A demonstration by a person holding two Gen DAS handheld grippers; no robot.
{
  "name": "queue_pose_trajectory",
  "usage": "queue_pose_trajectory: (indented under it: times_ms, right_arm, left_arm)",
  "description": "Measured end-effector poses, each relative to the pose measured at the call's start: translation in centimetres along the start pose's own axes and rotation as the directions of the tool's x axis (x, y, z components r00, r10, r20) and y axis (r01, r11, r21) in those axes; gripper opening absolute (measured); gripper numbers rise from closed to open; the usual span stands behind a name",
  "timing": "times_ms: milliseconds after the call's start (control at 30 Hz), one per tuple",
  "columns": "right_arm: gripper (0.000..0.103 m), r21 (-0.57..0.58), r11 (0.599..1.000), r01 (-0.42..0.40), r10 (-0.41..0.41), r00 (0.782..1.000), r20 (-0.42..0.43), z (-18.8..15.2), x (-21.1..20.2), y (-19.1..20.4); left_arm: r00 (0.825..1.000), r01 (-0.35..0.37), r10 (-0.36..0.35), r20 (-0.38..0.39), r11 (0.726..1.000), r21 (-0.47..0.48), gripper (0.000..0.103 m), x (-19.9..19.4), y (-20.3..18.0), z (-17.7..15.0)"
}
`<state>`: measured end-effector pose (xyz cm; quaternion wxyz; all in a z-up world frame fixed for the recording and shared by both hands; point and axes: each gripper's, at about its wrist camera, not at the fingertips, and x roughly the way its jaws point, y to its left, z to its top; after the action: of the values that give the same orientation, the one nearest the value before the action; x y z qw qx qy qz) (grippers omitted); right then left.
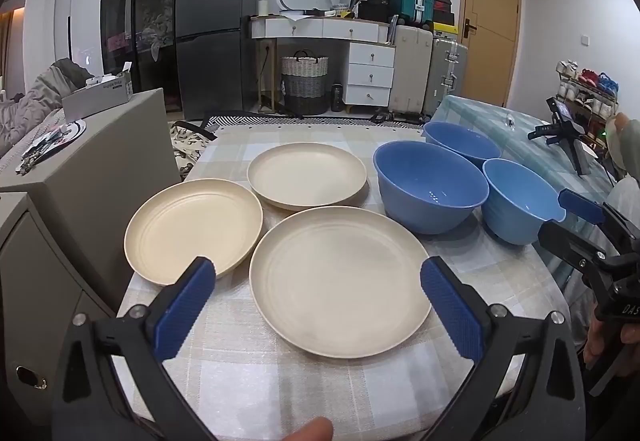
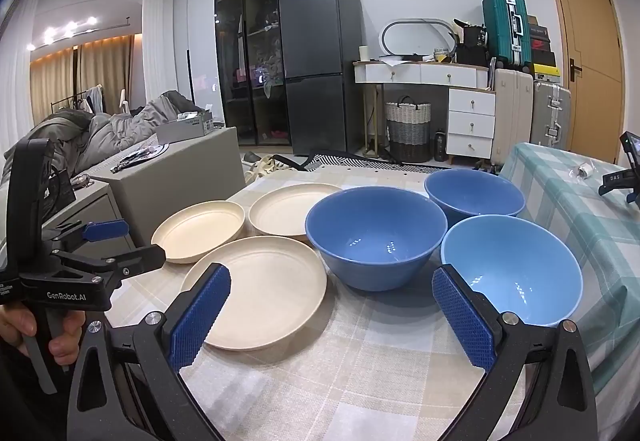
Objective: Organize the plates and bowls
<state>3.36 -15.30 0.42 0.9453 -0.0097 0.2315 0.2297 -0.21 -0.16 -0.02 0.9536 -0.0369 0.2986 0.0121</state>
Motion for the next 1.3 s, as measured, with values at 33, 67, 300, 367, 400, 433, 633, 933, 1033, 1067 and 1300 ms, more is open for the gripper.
queue_pose_trajectory:
  times_ms: [33, 67, 300, 367, 400, 433, 633, 933, 1033, 1067, 1300]
  right_arm:
    - [0.103, 0.0, 1.0, 0.0, 0.0, 1.0, 0.0, 0.0, -0.01, -0.01]
    - [0.103, 0.0, 1.0, 0.001, -0.001, 1.0, 0.0, 0.01, 0.0, 0.01]
    - [0.103, -0.002, 1.0, 0.001, -0.001, 1.0, 0.0, -0.01, -0.01, 0.03]
    - [0.103, -0.002, 1.0, 0.002, -0.002, 1.0, 0.001, -0.02, -0.01, 0.04]
    - [0.103, -0.002, 1.0, 0.002, -0.002, 1.0, 0.0, -0.01, 0.0, 0.03]
    - [0.103, -0.002, 1.0, 0.001, -0.001, 1.0, 0.002, -0.01, -0.02, 0.03]
    - [0.103, -0.004, 1.0, 0.002, -0.002, 1.0, 0.001, -0.01, -0.01, 0.03]
    - [0.103, -0.004, 1.0, 0.002, -0.002, 1.0, 0.002, 0.0, -0.02, 0.02]
    - [0.103, -0.005, 1.0, 0.003, -0.003, 1.0, 0.003, -0.01, -0.02, 0.03]
    - [0.103, -0.005, 1.0, 0.002, -0.002, 1.0, 0.002, -0.01, -0.01, 0.03]
    - [0.103, -0.004, 1.0, 0.003, -0.003, 1.0, 0.003, 0.0, -0.03, 0.01]
  left_arm:
    - [1.0, 0.0, 0.0, 0.0, 1.0, 0.0, 0.103, 0.01, 0.01, 0.02]
    - [1.0, -0.001, 0.001, 0.001, 1.0, 0.001, 0.103, -0.02, 0.01, 0.02]
    - [1.0, 0.001, -0.001, 0.0, 1.0, -0.001, 0.103, 0.01, 0.15, 0.01]
    - [1.0, 0.002, -0.002, 0.001, 1.0, 0.0, 0.103, 0.0, 0.2, 0.01]
    - [1.0, 0.001, -0.001, 0.001, 1.0, -0.002, 0.103, 0.01, 0.15, 0.0]
    - [1.0, 0.002, -0.002, 0.001, 1.0, -0.001, 0.103, 0.02, 0.2, 0.01]
    - [1.0, 0.001, -0.001, 0.0, 1.0, 0.002, 0.103, -0.02, 0.17, 0.04]
    - [1.0, 0.002, -0.002, 0.002, 1.0, 0.013, 0.103, -0.1, -0.04, -0.01]
    - [1.0, 0.001, -0.001, 0.001, 1.0, 0.013, 0.103, -0.07, -0.05, 0.0]
    - [1.0, 0.001, -0.001, 0.001, 1.0, 0.012, 0.103, -0.1, -0.04, -0.01]
    - [1.0, 0.001, -0.001, 0.002, 1.0, 0.012, 0.103, -0.09, -0.04, -0.01]
